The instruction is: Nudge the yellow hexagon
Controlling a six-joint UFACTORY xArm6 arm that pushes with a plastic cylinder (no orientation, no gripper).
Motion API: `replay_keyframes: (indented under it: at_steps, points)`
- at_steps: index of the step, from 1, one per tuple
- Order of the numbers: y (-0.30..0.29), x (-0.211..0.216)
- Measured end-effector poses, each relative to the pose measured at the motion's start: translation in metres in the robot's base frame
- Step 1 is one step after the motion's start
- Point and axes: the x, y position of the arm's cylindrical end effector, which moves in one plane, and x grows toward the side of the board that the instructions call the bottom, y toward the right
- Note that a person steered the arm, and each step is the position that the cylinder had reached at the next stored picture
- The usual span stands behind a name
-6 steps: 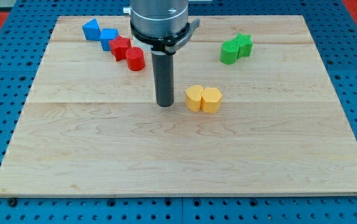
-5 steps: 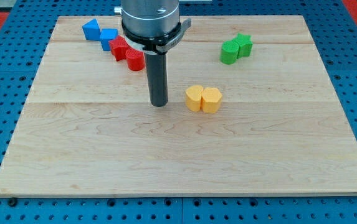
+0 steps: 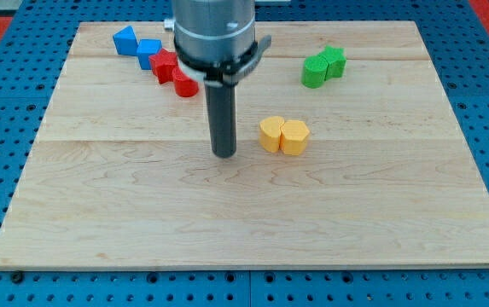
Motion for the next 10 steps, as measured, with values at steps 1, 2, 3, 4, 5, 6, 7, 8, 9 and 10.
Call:
replay_keyframes:
  at_steps: [1, 2, 3, 4, 5, 6, 7, 8, 9, 10]
  points:
    - [0.019, 0.016]
    - [0.073, 0.016]
    - [0.121, 0.016]
    - [0.115, 0.016]
    - [0.091, 0.015]
    - [0.099, 0.005]
    - [0.098, -0.006]
    - [0.081, -0.007]
    - [0.075, -0.007]
    - [0.084, -0.020]
